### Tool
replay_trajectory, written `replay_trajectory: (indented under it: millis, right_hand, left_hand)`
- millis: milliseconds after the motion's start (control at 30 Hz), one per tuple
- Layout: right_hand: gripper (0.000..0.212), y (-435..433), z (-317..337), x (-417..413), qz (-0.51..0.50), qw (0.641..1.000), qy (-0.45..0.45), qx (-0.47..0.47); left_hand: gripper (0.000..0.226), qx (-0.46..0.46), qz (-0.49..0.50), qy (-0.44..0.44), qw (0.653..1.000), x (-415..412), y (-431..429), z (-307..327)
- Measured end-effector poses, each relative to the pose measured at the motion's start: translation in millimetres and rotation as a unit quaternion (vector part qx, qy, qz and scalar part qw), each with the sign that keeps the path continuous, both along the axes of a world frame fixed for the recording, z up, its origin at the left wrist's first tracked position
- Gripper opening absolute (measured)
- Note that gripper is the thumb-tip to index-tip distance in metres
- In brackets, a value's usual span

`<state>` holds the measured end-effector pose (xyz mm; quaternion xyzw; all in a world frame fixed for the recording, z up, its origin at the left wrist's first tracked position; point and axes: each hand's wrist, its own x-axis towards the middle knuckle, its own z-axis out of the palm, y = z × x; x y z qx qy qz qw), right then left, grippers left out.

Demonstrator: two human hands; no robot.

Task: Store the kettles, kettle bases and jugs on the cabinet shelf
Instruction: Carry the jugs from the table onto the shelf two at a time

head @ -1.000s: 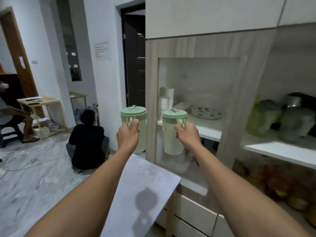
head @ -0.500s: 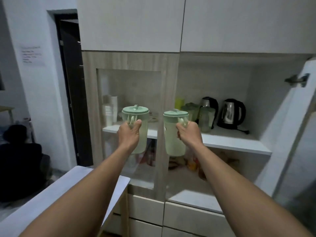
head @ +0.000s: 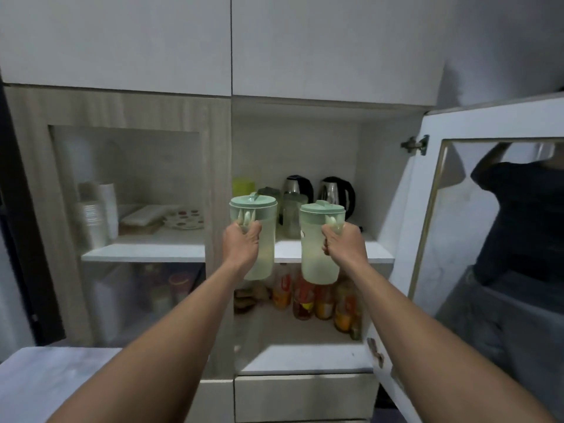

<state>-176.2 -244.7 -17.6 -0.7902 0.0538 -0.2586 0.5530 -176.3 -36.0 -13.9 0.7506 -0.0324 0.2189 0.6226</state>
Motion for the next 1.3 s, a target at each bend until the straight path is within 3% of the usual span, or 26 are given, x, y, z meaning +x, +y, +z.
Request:
replay_trajectory:
  millis: [233,667,1133,1300]
  right_hand:
    - [0.024,-46.0,6.9,23.4,-0.078,0.997,-0.011,0.019]
    - [0.027,-100.4,-4.5,94.0,-0.184,0.983,-0.008,0.017]
    - [0.034,-189.1,-43.9,251.8,-0.188,0.98,0.048,0.03]
    - [0.026,-216.2,-56.6,290.3,-0.184,0.981,0.058,0.032]
  left_hand:
    - [0.028,-0.021,-0.063,0.007,0.998,60.2,-44.4,3.0]
    - [0.02,-0.027,-0.15,0.013,0.988,152.1,-124.0,-7.6]
    - [0.017,-0.029,-0.128,0.055,0.99,293.3,-239.4,-46.4]
    - [0.017,-0.018,-0.096,0.076,0.992,340.6,-270.5,-59.3]
